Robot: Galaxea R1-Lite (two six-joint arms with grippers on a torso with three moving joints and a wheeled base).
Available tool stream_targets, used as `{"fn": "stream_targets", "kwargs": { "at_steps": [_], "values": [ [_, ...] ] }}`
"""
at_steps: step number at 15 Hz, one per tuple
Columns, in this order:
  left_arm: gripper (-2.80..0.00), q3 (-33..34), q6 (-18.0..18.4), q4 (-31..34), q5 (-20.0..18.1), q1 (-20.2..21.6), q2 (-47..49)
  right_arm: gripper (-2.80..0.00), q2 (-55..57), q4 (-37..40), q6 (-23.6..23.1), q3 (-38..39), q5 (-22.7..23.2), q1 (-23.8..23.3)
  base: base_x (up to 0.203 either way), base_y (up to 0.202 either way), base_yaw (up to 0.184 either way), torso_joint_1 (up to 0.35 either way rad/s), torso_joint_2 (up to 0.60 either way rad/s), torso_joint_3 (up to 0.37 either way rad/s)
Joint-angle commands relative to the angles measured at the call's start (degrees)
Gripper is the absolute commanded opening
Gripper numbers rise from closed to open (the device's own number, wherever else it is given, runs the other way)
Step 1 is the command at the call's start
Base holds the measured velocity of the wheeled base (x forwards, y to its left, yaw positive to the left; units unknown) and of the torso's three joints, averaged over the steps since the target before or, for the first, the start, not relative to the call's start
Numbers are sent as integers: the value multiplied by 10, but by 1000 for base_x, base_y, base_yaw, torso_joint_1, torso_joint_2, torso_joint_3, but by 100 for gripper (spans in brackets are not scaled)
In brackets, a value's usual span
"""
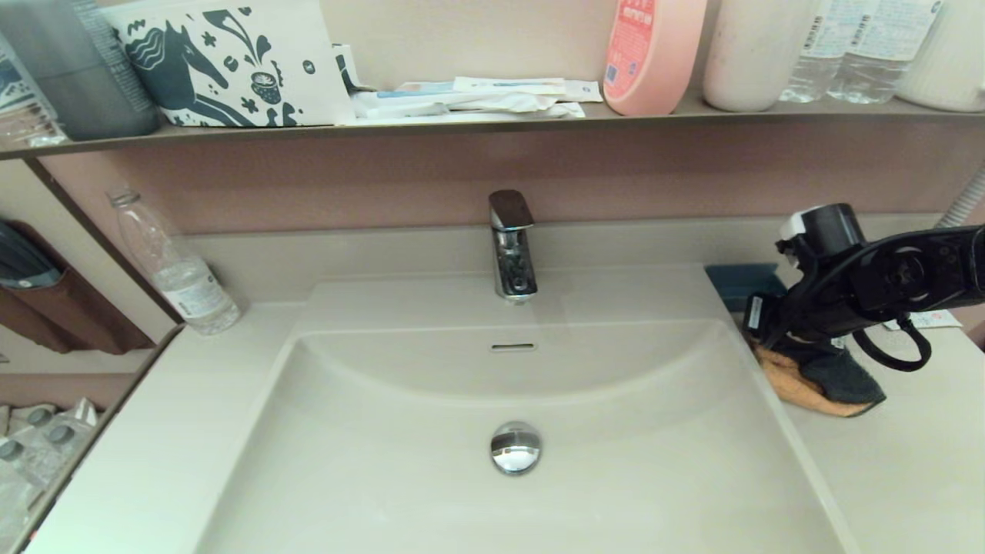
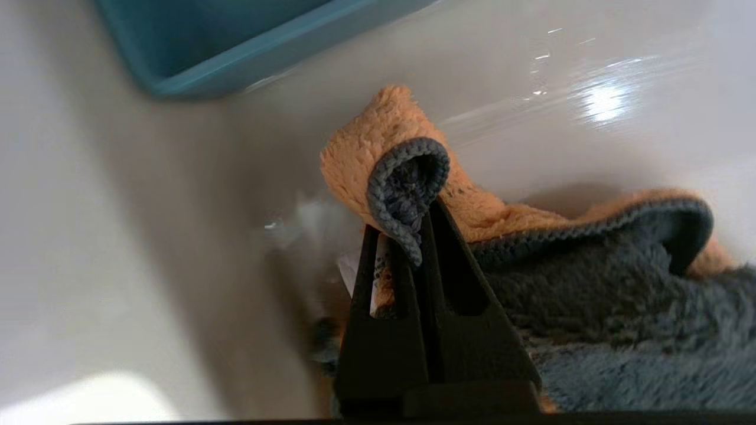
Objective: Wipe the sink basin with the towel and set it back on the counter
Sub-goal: Wipe the sink
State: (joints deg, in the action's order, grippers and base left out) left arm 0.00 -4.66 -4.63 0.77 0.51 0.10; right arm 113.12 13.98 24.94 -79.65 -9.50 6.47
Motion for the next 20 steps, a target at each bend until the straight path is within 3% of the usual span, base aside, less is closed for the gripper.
{"fn": "stream_targets", "kwargs": {
  "at_steps": [1, 7, 12, 18, 20],
  "values": [
    [-280, 0, -1, 0, 0, 0, 1, -280, -10, 1, 1, -2, -1, 6, 0, 0, 0, 0, 0, 0],
    [-280, 0, -1, 0, 0, 0, 1, -280, -19, 7, -10, -11, -22, -67, 0, 0, 0, 0, 0, 0],
    [-280, 0, -1, 0, 0, 0, 0, -280, -35, 89, -30, 4, -50, -117, 0, 0, 0, 0, 0, 0],
    [-280, 0, -1, 0, 0, 0, 0, -280, -141, 396, -59, 42, -52, -102, 0, 0, 0, 0, 0, 0],
    [-280, 0, -1, 0, 0, 0, 0, -280, -191, 416, -60, 55, -49, -100, 0, 0, 0, 0, 0, 0]
  ]
}}
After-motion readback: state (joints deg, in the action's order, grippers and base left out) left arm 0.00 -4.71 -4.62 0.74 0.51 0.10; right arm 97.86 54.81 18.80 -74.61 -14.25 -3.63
